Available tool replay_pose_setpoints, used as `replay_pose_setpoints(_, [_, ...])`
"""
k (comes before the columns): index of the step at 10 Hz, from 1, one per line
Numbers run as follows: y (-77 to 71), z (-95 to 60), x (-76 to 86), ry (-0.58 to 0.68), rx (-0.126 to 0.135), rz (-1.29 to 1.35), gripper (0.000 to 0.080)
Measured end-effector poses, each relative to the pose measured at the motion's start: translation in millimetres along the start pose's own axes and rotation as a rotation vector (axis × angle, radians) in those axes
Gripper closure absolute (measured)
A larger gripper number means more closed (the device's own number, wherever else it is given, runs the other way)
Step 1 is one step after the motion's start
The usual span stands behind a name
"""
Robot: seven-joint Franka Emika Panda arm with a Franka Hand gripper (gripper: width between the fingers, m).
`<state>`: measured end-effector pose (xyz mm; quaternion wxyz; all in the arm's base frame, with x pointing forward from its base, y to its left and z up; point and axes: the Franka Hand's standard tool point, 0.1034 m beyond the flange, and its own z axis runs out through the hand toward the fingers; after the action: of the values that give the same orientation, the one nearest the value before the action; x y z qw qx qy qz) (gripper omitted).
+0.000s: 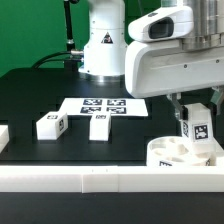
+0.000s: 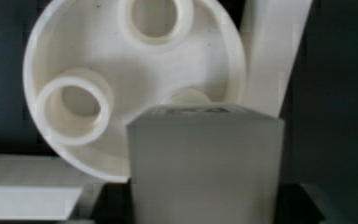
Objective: Assemble stool
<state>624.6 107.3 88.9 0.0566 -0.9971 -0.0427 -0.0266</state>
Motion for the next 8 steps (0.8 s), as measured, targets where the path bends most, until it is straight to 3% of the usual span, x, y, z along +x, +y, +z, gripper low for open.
replay_pose_setpoints(1, [-0.5, 0.0, 0.1, 0.0, 0.0, 0.117, 0.0465])
replay_pose_setpoints(3, [-1.0, 0.2, 0.5, 0.0, 0.036, 0.463, 0.0464])
replay_pose_setpoints(8, [-3.4, 0.9, 0.1, -0.011, 0.05, 0.946, 0.0464])
